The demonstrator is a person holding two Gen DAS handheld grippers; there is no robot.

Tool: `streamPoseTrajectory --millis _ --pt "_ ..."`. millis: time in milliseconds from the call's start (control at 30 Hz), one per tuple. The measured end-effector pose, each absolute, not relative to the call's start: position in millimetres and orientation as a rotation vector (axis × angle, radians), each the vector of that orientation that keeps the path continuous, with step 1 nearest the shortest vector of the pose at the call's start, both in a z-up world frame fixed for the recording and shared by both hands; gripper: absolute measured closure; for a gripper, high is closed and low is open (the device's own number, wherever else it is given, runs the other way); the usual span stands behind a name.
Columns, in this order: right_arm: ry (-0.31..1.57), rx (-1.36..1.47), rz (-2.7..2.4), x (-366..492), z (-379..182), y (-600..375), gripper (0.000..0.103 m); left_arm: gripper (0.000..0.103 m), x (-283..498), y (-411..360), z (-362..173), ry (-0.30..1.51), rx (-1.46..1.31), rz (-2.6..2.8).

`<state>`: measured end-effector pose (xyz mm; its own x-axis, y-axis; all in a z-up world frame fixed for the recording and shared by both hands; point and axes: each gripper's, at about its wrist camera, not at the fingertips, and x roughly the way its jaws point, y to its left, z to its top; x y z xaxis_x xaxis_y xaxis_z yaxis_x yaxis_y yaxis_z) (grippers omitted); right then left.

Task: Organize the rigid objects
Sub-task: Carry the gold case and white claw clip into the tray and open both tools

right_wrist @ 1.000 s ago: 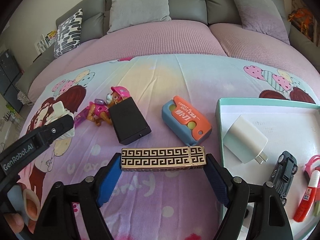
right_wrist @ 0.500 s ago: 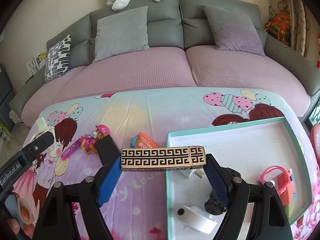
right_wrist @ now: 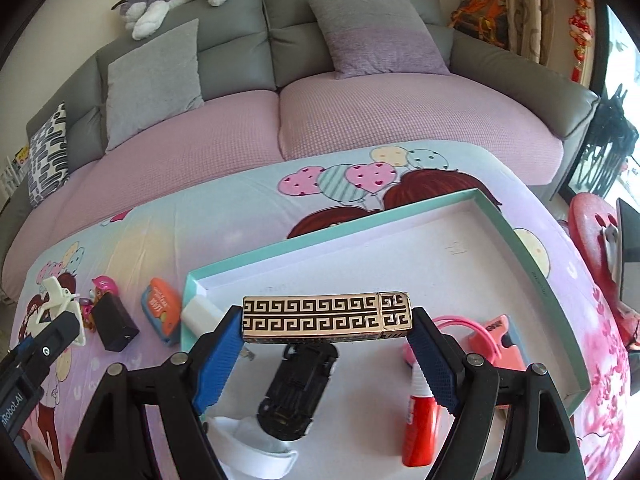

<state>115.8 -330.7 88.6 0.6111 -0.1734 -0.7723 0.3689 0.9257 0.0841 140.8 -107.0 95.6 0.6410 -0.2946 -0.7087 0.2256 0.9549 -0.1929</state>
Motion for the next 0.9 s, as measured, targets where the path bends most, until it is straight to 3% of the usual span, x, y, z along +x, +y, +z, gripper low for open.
streamPoseTrajectory --millis 433,900 --pt "0.82 0.32 -0.513 89 90 -398 0.02 0.045 129 -206 86 0.836 0.019 -0.516" --pt "0.803 0.331 -0.532 91 83 -405 0.02 0.045 128 -245 73 0.829 0.071 -0.564"
